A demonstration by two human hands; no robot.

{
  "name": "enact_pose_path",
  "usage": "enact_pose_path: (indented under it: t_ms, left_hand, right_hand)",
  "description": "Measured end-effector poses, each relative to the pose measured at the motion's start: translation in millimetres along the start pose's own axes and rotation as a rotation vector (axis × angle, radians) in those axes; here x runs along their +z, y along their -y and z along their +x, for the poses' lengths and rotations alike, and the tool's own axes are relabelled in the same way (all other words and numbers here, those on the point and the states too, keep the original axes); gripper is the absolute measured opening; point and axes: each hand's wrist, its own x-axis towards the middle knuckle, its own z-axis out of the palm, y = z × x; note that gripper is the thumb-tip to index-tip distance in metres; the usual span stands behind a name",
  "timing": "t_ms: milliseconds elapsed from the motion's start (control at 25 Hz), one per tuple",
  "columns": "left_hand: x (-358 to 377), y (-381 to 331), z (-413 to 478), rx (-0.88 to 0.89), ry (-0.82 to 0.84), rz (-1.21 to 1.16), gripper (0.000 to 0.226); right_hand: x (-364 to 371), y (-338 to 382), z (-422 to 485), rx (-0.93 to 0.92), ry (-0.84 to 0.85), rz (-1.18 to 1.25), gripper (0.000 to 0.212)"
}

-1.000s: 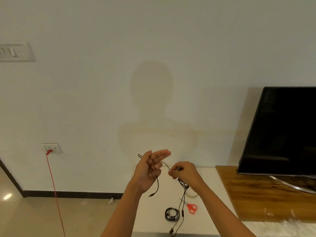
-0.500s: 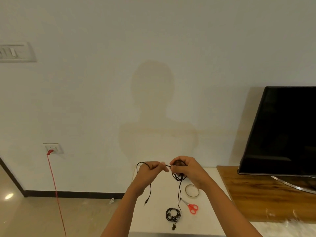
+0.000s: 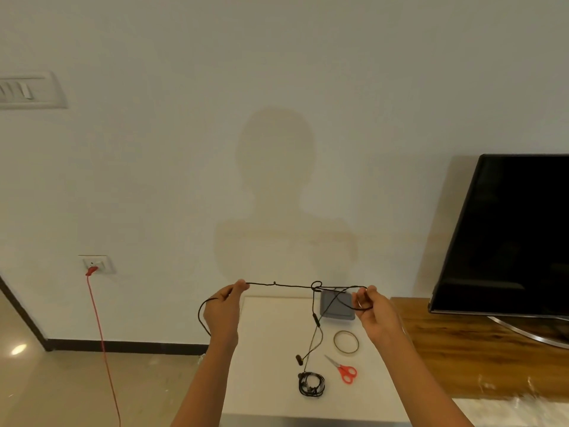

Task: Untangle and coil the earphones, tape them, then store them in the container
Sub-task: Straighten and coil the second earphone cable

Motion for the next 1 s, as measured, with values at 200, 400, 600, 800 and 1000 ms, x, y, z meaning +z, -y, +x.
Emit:
enact_pose_path:
  t_ms: [200, 400, 600, 800, 1000]
  left_hand:
    - [-21, 10, 29, -0.142, -0.288, -0.201, 0.018]
    - [-68, 12, 58, -0.209, -0.403, -0.543, 0.015]
    - [-53, 14, 52, -0.206, -0.258, -0.592, 0.019]
    - [-14, 7, 35, -0.196, -0.019, -0.567, 0.022]
    - [7, -5, 18, -0.176, 0.158, -0.477, 0.021]
  right_hand:
    - [-20, 3, 15, -0.025, -0.165, 0.212, 0.017]
    - [-56, 35, 23, -0.058, -0.271, 0.261, 0.018]
    - [-57, 18, 31, 0.048, -0.125, 0.103, 0.023]
    - [-29, -14, 22, 0.033, 0.11, -0.372, 0.03]
    - [-20, -31, 17, -0.202, 0.16, -0.885, 0.021]
